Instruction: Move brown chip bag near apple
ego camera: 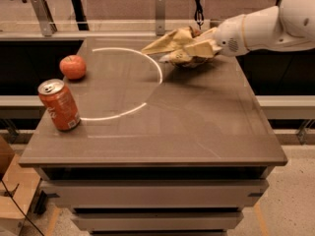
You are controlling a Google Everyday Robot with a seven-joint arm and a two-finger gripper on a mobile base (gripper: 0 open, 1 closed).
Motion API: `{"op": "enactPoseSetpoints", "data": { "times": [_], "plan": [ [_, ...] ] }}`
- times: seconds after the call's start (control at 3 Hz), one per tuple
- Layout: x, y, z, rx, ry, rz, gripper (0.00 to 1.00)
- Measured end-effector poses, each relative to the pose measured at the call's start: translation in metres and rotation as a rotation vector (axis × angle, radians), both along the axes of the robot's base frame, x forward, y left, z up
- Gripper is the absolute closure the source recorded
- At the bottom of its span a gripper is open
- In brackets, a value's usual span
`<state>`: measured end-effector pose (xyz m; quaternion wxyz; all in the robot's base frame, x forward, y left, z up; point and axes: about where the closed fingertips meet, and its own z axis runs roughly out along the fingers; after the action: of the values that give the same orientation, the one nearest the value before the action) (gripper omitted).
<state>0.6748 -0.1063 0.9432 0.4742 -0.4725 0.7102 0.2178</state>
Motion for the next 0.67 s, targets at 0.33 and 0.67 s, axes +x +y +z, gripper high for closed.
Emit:
{"op": "enactPoseSetpoints", "data": {
  "times": [0.33, 0.67],
  "plan": [
    [-0.007, 0.056, 0.004, 0.079, -0.005, 0.117, 1.00],
    [-0.015, 0.117, 0.004, 0.164, 0.007, 0.241, 1.00]
  ]
}}
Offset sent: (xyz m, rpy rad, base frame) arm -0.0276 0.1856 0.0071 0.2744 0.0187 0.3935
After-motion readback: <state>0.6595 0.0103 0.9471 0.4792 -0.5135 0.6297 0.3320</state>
